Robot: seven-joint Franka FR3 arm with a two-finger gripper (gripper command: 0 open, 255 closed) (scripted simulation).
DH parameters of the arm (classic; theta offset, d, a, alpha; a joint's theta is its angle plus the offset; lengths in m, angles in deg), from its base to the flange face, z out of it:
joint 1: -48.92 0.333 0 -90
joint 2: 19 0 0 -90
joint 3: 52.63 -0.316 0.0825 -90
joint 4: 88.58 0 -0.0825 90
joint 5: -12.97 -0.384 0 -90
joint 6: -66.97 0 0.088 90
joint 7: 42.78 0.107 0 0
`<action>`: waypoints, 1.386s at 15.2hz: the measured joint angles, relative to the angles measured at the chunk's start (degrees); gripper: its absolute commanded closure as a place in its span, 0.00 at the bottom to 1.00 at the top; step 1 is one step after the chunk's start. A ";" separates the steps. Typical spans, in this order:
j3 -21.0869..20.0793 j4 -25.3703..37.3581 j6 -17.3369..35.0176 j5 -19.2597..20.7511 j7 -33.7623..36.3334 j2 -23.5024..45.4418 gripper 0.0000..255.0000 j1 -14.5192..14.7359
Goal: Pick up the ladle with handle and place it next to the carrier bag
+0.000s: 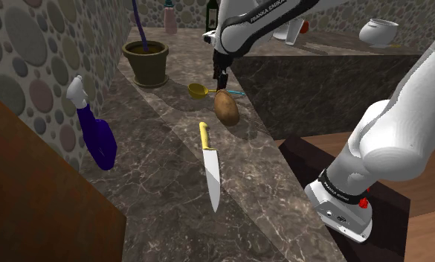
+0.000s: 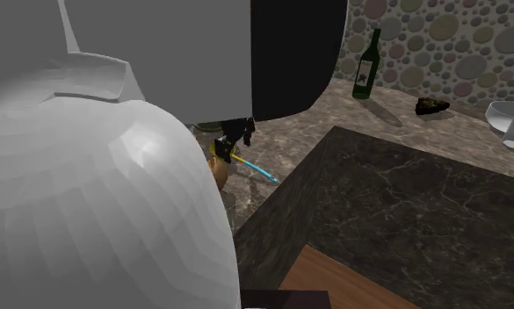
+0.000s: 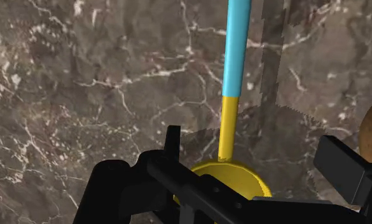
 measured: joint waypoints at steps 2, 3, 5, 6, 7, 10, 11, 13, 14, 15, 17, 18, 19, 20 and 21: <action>-0.23 1.27 1.42 -0.61 -1.51 2.10 0.00 0.22; -0.25 1.45 2.16 -0.78 -1.80 2.77 0.00 0.22; -0.16 1.79 3.92 -1.13 -2.22 4.22 0.00 0.10; -0.15 1.87 4.99 -1.23 -2.21 4.85 0.00 0.09; -0.11 1.90 5.95 -1.35 -2.35 5.26 0.00 0.04; -0.07 1.83 10.57 -1.73 -2.70 6.63 0.00 -0.06; -0.19 1.75 11.25 -1.49 -2.17 6.64 0.00 0.22; -0.08 2.23 11.66 -1.91 -2.78 7.46 0.00 -0.04; -0.02 1.99 12.01 -1.95 -2.98 7.31 0.00 -0.12; -0.05 1.90 11.59 -1.79 -2.71 6.97 0.00 0.04; -0.13 1.24 10.62 -1.30 -1.92 6.29 1.00 0.41; -0.23 1.48 9.13 -1.24 -1.71 6.62 1.00 0.55; -0.32 1.75 7.78 -1.18 -1.47 6.78 1.00 0.68; -0.34 2.06 7.12 -1.16 -1.36 6.91 1.00 0.73; -0.34 2.22 6.83 -1.11 -1.19 6.99 1.00 0.78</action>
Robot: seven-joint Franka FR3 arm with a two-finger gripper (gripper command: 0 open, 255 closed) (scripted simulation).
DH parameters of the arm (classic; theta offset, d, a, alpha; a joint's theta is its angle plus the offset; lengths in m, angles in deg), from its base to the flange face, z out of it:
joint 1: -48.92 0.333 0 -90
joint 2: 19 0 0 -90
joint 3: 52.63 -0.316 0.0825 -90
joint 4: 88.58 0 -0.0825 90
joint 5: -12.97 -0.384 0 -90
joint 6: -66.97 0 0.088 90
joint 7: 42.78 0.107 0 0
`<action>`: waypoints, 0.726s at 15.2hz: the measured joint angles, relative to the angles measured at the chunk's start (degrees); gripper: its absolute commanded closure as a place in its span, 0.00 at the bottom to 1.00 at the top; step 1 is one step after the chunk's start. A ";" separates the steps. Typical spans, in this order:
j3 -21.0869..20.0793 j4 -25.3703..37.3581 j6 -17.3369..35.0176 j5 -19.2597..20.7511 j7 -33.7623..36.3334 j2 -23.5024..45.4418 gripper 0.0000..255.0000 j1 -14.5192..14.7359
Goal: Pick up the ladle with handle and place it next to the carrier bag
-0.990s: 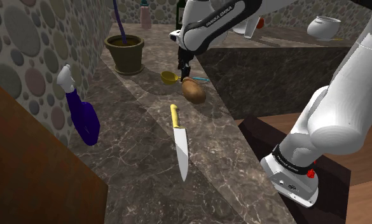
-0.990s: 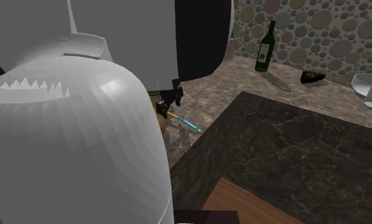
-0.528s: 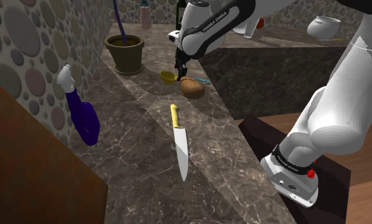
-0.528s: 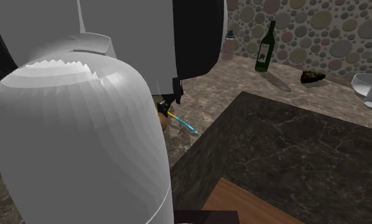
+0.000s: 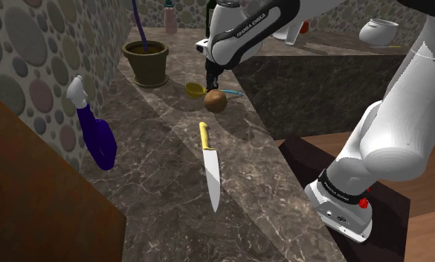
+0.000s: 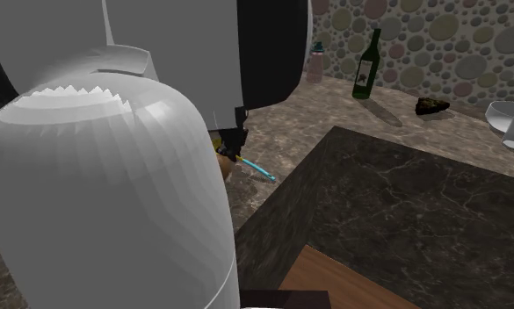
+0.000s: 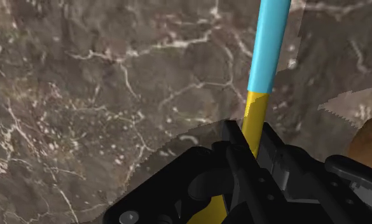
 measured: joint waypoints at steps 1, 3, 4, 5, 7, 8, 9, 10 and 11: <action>0.01 0.14 -0.11 0.04 0.12 0.11 1.00 0.03; -0.03 -0.01 -0.30 0.25 0.51 -0.09 1.00 0.18; -0.04 0.02 -0.33 0.33 0.72 -0.04 1.00 0.25; -0.01 0.05 0.29 -0.18 -0.22 0.18 1.00 -0.06; 0.16 -0.19 -0.68 -0.38 -0.98 -0.38 1.00 -0.35; 0.20 -0.04 -1.54 -0.42 -1.23 -0.67 1.00 -0.43; 0.22 -0.08 -2.23 -0.34 -1.29 -1.19 1.00 -0.44; 0.24 0.12 -2.93 -0.31 -1.34 -1.57 1.00 -0.45; 0.26 0.36 -3.69 -0.25 -1.37 -2.05 1.00 -0.45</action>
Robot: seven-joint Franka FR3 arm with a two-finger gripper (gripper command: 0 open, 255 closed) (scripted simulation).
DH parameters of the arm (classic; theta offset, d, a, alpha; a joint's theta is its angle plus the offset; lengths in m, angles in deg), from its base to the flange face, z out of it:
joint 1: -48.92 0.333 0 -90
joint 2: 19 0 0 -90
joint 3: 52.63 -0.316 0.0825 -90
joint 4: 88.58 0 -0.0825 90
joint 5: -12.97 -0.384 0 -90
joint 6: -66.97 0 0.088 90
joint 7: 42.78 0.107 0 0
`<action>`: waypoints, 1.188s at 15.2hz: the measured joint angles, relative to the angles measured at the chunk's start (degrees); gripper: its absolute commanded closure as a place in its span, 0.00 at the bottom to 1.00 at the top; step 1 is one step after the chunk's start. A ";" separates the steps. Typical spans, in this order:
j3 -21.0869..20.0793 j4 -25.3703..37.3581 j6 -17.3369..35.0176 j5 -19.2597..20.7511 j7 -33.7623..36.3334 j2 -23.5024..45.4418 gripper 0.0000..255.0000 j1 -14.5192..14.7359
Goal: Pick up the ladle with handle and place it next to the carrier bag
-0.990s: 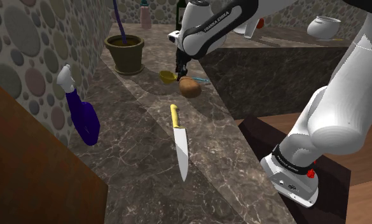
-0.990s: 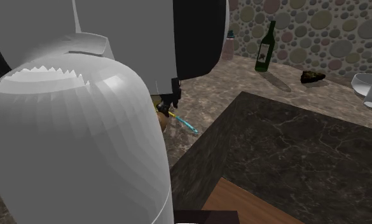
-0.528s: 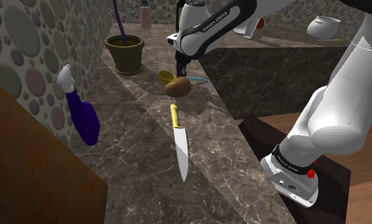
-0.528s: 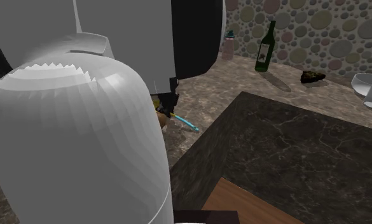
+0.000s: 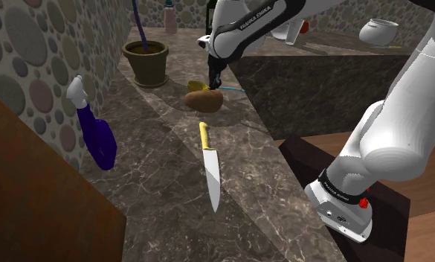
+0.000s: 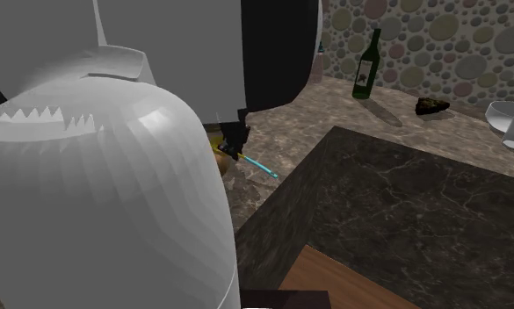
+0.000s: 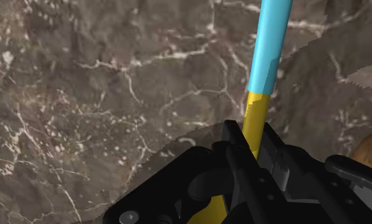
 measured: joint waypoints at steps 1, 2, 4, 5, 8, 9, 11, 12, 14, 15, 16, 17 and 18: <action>-0.01 0.10 -0.69 0.12 0.10 -0.57 1.00 0.05; 0.00 0.36 -1.50 0.21 0.12 -1.10 1.00 0.06; 0.02 1.15 -2.98 0.29 0.09 -1.80 1.00 0.06; -0.03 1.41 -3.62 0.38 0.25 -2.16 1.00 0.13; 0.02 2.12 -5.78 0.59 0.20 -3.64 1.00 0.10; 0.02 2.72 -6.67 0.60 0.16 -3.93 1.00 0.10; -0.01 3.75 -8.33 0.67 0.21 -4.57 1.00 0.14; -0.03 4.05 -9.08 0.73 0.24 -5.02 1.00 0.16; -0.08 4.92 -10.61 0.82 0.31 -5.68 1.00 0.20; -0.09 5.38 -11.29 0.84 0.31 -5.90 1.00 0.21; -0.05 5.78 -11.97 0.84 0.19 -6.19 1.00 0.17; -0.08 6.14 -12.72 0.90 0.26 -6.57 1.00 0.20; -0.07 6.71 -13.41 0.89 0.18 -6.70 1.00 0.19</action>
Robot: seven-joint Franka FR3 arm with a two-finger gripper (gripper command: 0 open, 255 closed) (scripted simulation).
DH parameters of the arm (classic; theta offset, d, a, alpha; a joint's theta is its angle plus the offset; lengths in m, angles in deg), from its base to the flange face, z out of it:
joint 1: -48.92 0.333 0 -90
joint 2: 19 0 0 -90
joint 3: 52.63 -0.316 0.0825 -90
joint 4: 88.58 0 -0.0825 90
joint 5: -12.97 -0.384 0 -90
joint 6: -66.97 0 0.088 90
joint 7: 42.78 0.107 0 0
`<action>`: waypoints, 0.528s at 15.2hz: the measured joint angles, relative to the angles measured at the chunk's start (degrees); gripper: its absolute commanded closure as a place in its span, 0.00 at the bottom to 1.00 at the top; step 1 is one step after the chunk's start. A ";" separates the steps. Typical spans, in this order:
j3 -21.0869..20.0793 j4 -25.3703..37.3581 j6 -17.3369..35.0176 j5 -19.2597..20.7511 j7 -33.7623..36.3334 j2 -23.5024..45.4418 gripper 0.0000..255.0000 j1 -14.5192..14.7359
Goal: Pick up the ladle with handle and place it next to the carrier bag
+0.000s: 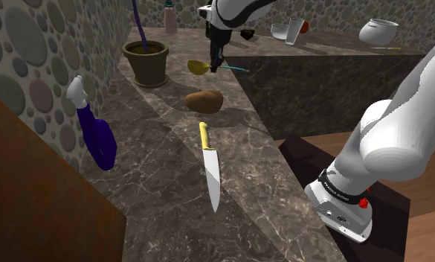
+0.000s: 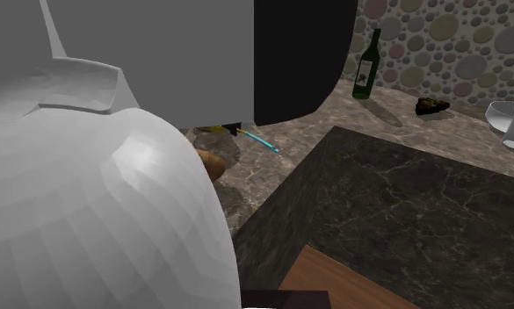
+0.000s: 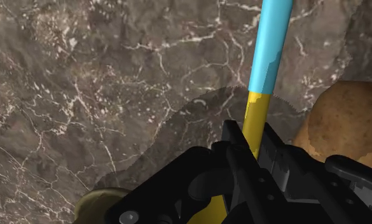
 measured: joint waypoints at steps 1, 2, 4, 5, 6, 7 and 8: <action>0.01 0.50 -0.86 0.03 -0.05 -0.37 1.00 -0.02; -0.07 0.85 -1.51 0.10 0.11 -0.66 1.00 0.05; -0.15 2.20 -3.16 0.11 0.18 -0.98 1.00 0.12; -0.15 3.00 -3.97 0.08 0.12 -0.98 1.00 0.12; -0.12 3.48 -4.62 0.07 0.02 -1.15 1.00 0.09; -0.14 3.98 -5.42 0.11 0.05 -1.44 1.00 0.11; -0.13 4.57 -6.19 0.11 -0.02 -1.65 1.00 0.10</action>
